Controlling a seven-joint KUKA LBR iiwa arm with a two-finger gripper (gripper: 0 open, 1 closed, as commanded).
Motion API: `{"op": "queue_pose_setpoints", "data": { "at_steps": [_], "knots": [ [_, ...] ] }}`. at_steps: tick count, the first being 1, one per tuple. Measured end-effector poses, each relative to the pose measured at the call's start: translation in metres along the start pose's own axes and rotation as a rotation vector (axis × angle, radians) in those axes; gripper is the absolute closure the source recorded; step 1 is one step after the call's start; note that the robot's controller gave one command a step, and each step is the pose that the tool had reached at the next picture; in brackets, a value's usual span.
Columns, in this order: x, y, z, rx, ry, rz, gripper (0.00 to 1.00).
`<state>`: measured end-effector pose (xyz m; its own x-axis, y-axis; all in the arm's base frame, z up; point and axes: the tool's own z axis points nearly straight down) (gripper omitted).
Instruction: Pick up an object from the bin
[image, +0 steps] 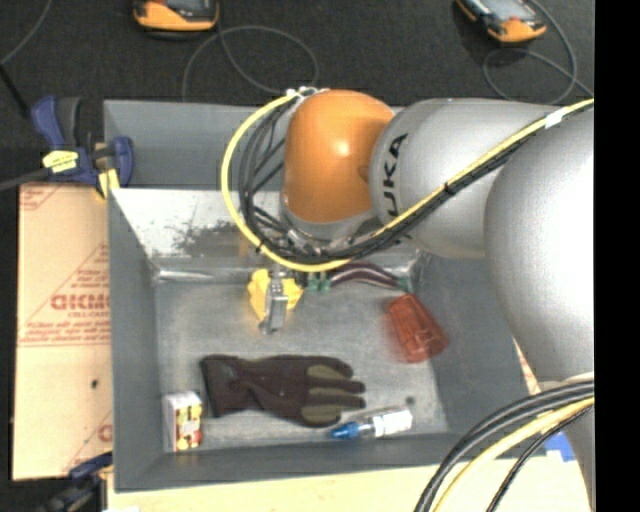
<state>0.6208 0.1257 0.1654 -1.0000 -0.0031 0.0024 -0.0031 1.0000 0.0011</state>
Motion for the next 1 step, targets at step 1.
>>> {"op": "queue_pose_setpoints", "data": {
  "at_steps": [1],
  "knots": [
    [0.0034,-0.0108,0.0171,0.000,-0.005,-0.034,0.00]
  ]
}}
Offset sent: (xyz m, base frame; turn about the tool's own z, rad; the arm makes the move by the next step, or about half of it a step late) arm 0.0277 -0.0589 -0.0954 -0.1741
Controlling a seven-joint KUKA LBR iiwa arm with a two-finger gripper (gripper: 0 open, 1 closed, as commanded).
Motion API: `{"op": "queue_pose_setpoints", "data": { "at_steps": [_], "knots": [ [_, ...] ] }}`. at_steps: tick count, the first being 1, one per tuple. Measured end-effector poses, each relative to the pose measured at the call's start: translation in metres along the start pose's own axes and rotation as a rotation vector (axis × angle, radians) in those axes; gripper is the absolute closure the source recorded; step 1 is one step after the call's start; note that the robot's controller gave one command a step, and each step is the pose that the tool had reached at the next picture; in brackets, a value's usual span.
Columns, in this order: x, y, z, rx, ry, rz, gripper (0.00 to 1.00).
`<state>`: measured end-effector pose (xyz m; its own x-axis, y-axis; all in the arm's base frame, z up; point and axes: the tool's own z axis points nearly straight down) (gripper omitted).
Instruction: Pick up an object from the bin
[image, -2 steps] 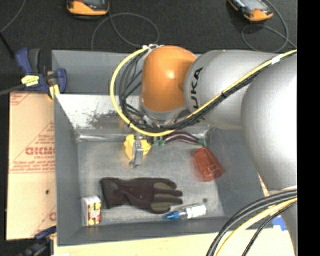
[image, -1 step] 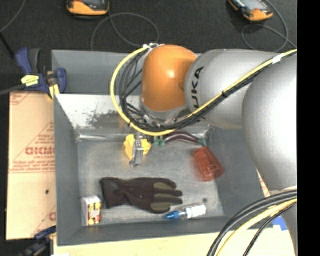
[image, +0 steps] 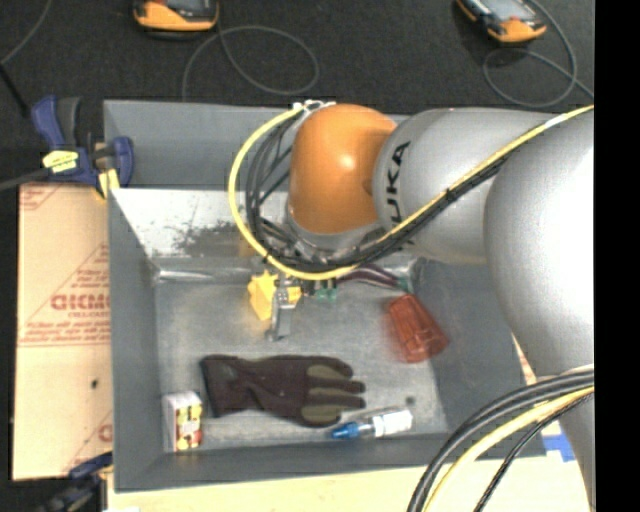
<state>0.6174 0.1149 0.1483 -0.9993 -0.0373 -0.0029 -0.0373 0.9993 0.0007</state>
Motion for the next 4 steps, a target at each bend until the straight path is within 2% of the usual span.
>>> {"op": "queue_pose_setpoints", "data": {
  "at_steps": [1,4],
  "knots": [
    [-0.0309,-0.0508,0.0765,-0.002,-0.001,-0.137,1.00],
    [-0.0309,-0.0507,0.0765,-0.002,0.000,-0.131,1.00]
  ]
}}
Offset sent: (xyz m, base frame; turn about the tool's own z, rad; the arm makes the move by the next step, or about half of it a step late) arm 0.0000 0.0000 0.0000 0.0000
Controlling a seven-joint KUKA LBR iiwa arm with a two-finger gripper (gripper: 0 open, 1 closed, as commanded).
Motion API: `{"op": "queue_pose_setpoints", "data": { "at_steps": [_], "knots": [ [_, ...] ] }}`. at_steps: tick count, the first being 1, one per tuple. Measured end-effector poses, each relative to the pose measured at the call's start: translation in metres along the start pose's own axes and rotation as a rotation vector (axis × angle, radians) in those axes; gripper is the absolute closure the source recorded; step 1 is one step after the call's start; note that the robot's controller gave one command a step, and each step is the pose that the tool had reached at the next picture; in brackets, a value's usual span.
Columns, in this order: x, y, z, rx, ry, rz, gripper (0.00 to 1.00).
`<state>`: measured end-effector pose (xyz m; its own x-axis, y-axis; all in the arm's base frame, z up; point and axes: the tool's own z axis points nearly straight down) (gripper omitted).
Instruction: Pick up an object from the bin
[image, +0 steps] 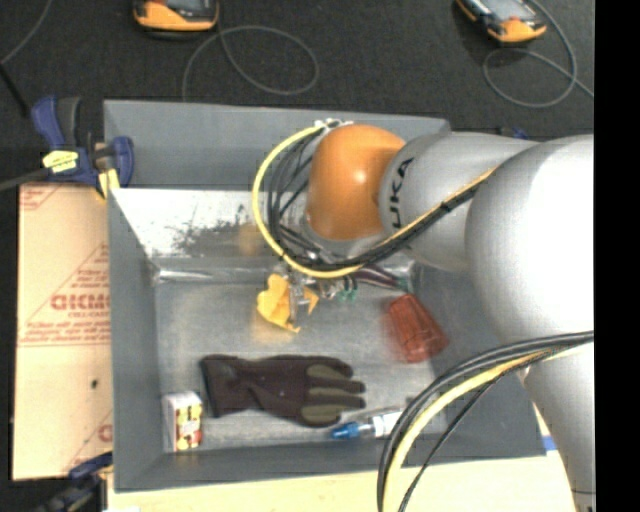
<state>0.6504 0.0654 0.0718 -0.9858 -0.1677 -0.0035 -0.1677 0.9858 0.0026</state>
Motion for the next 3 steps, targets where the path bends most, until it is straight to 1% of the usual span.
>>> {"op": "queue_pose_setpoints", "data": {
  "at_steps": [3],
  "knots": [
    [0.0000,0.0000,0.0000,0.000,0.000,0.003,1.00]
  ]
}}
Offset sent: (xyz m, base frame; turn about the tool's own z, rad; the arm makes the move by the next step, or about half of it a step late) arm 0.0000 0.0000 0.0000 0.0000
